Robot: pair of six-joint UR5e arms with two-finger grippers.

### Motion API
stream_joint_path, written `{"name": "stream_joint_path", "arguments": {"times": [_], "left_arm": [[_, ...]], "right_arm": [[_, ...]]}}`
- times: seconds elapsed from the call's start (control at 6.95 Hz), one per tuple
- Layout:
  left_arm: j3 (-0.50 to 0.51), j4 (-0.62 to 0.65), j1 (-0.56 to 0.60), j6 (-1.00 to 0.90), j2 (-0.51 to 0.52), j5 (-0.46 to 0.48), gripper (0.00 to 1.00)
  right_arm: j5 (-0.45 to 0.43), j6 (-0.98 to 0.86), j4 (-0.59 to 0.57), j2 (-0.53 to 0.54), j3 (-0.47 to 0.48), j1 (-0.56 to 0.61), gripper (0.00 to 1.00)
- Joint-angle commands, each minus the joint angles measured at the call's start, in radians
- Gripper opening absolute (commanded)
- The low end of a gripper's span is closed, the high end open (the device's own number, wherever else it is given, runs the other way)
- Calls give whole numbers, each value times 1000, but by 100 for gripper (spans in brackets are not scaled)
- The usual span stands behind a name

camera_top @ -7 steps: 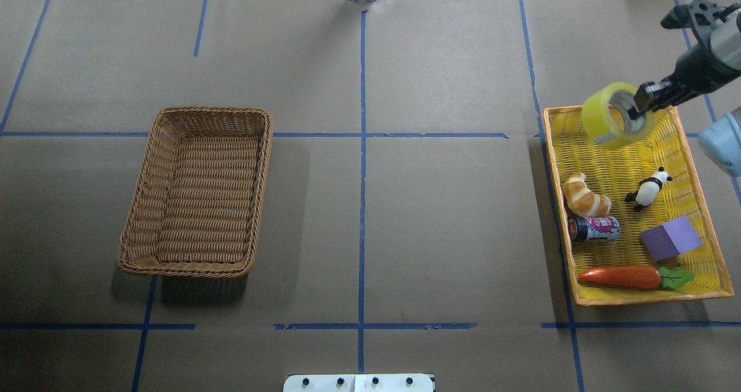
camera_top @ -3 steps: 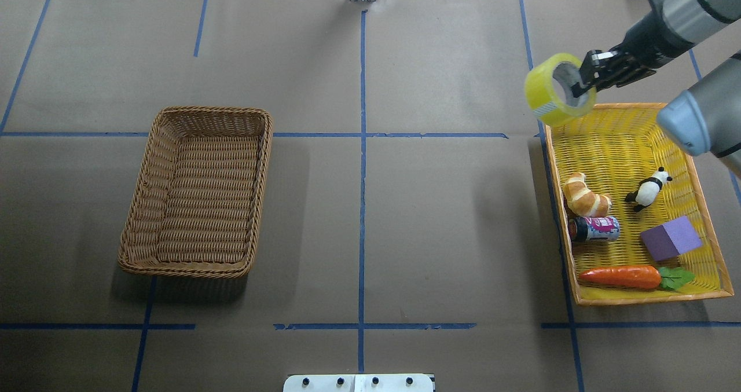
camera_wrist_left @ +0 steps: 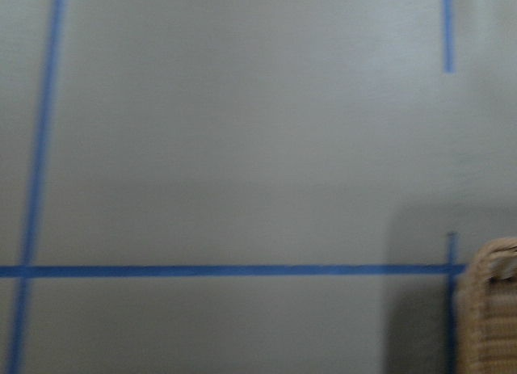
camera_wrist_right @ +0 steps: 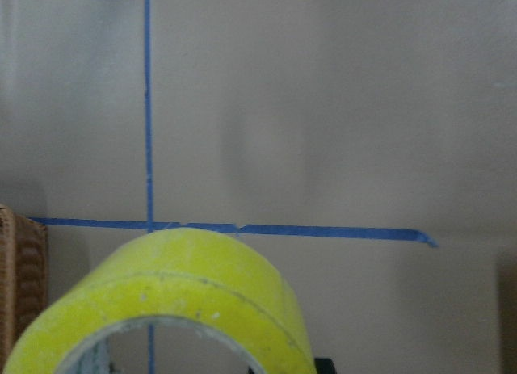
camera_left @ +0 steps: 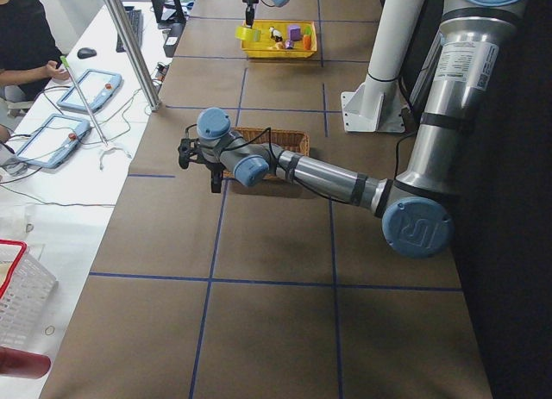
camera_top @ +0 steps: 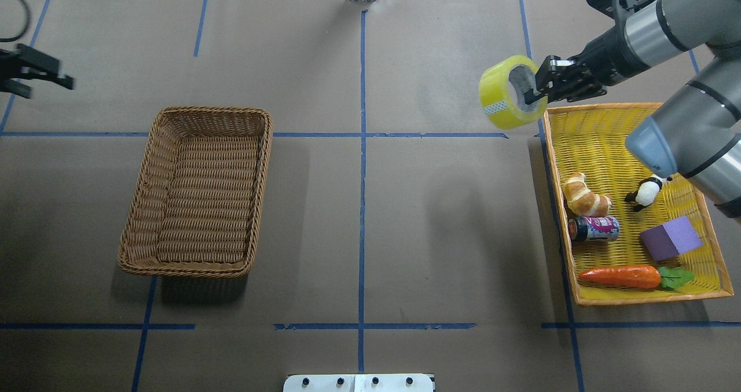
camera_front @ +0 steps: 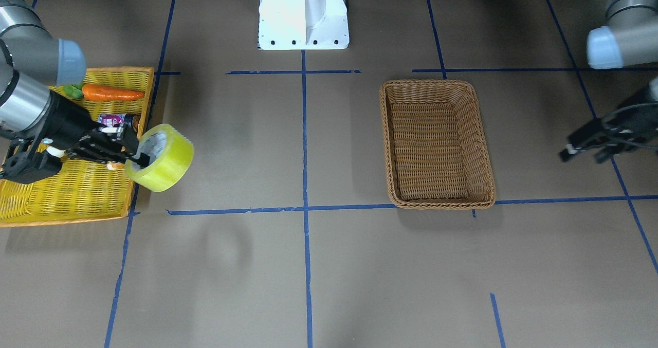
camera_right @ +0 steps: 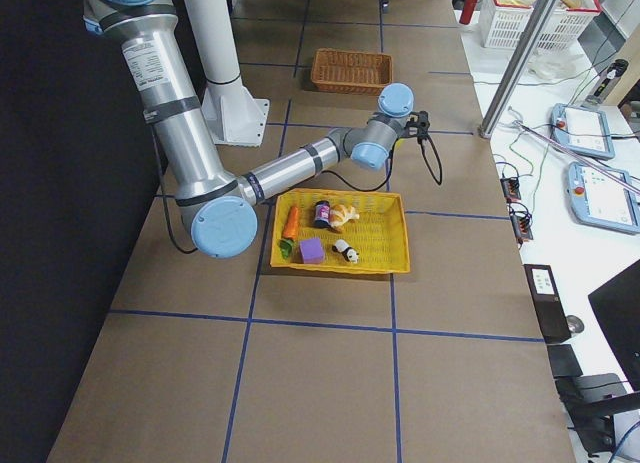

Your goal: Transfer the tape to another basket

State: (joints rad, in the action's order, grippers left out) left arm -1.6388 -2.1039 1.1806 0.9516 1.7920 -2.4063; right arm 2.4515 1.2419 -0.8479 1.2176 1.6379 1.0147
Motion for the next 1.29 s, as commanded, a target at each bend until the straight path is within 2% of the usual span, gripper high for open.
{"name": "stream_joint_path", "arguments": {"times": [0.0, 0.14, 0.29, 0.43, 0.58, 0.72, 0.86, 1.15], "left_arm": [[0, -152, -117, 372, 110, 3, 100], [-30, -235, -140, 532, 127, 1, 100], [-94, -316, -177, 722, 127, 1, 100], [-145, -388, -209, 883, 130, 3, 100], [-166, -475, -223, 1005, 130, 3, 100], [-165, -604, -225, 1123, 130, 4, 100], [-170, -710, -246, 1220, 130, 37, 100], [-174, -943, -339, 1494, 130, 259, 100]], "right_arm": [[-139, 355, 348, 10, 2, -126, 0], [-222, 511, 506, 14, -1, -199, 0], [-262, 595, 598, 13, 13, -243, 0], [-282, 644, 628, 13, 48, -270, 0], [-317, 684, 647, 16, 89, -290, 0], [-325, 729, 712, 19, 102, -300, 0], [-365, 773, 781, 19, 103, -315, 0], [-411, 789, 829, 16, 115, -388, 0]]}}
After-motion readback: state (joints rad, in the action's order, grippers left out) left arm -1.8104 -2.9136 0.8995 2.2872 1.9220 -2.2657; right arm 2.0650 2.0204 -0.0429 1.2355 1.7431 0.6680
